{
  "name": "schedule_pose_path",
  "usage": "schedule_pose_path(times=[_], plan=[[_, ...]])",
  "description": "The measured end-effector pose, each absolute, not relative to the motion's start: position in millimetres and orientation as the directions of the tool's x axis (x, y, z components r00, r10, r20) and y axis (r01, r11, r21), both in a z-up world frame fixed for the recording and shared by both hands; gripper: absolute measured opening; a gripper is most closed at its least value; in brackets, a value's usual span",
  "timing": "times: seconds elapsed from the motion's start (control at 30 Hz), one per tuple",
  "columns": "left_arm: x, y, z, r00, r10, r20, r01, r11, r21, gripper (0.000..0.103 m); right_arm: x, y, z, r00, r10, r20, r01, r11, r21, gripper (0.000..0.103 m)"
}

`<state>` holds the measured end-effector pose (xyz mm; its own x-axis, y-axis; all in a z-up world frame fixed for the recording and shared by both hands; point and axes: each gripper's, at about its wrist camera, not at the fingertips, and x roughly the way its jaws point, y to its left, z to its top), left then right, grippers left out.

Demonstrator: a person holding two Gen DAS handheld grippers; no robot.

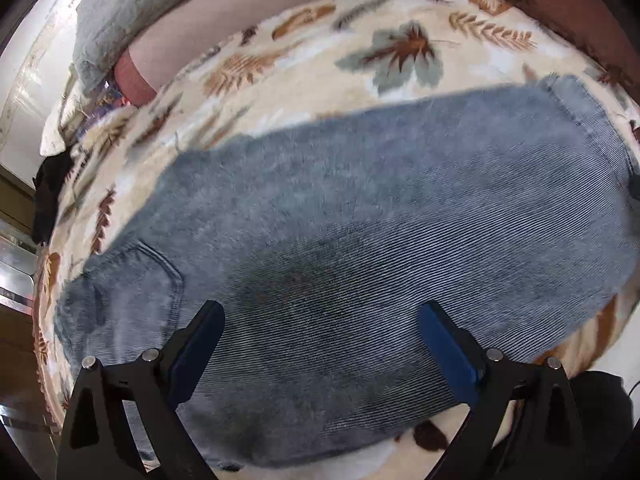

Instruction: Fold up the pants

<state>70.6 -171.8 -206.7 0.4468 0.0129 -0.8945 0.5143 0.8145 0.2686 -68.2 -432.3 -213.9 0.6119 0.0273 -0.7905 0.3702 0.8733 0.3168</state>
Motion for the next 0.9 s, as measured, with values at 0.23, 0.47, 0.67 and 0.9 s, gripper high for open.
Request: schedule_pose_path(times=[0.23,0.47,0.67,0.9], plan=[[62,-162,-180,0.491,-0.003,-0.871,0.488,0.829,0.272,0.098,-80,-450,-191,0.672,-0.011,-0.741,0.405,0.843,0.354,0.025],[42,-170,-157,0.491,-0.073,-0.868,0.522,0.823,0.226,0.098,-120,-476,-191,0.682,0.056,-0.73,0.454,0.749,0.482,0.053],[44,-186,-163,0.476,-0.073,-0.877,0.531,0.818,0.22,0.098,-125,-471,-209,0.684,0.146,-0.715,0.438,0.702,0.562,0.053],[73,-178,-178,0.475,-0.012,-0.88,0.469,0.85,0.241,0.098,-123,-472,-235,0.701,0.223,-0.678,0.43,0.626,0.651,0.059]])
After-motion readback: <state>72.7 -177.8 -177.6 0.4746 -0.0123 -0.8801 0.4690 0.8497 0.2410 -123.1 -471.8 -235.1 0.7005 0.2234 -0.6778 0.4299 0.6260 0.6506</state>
